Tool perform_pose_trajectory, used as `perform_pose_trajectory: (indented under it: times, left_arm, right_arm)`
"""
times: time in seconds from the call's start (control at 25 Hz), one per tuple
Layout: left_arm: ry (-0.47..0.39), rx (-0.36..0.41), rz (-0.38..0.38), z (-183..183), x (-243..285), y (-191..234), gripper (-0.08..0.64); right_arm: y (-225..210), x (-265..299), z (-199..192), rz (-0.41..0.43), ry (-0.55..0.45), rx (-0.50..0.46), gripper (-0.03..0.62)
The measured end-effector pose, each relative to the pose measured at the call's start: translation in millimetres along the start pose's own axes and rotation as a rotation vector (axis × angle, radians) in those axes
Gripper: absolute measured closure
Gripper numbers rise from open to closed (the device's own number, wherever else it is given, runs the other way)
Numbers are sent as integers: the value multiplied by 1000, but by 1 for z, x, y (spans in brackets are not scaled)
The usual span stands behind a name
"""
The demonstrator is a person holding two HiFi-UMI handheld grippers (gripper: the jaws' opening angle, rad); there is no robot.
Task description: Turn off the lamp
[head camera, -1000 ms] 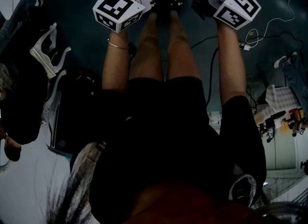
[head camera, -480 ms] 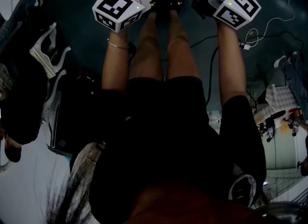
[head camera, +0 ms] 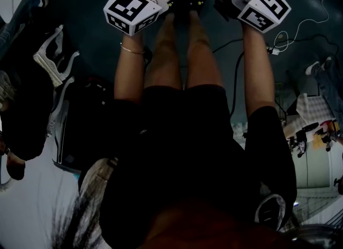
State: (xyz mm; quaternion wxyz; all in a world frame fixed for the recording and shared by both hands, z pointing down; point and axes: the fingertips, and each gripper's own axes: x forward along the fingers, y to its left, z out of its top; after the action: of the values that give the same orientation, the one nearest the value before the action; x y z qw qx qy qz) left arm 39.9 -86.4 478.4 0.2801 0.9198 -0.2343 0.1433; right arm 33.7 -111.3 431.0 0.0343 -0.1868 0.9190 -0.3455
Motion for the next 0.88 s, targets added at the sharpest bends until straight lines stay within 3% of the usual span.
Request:
perform_pose_trajectory:
  times: [0.88]
  left_arm:
    - [14,16,-17,-5,3,-1,541]
  right_arm:
    - [-4,-1,-4,-3,16,11,514]
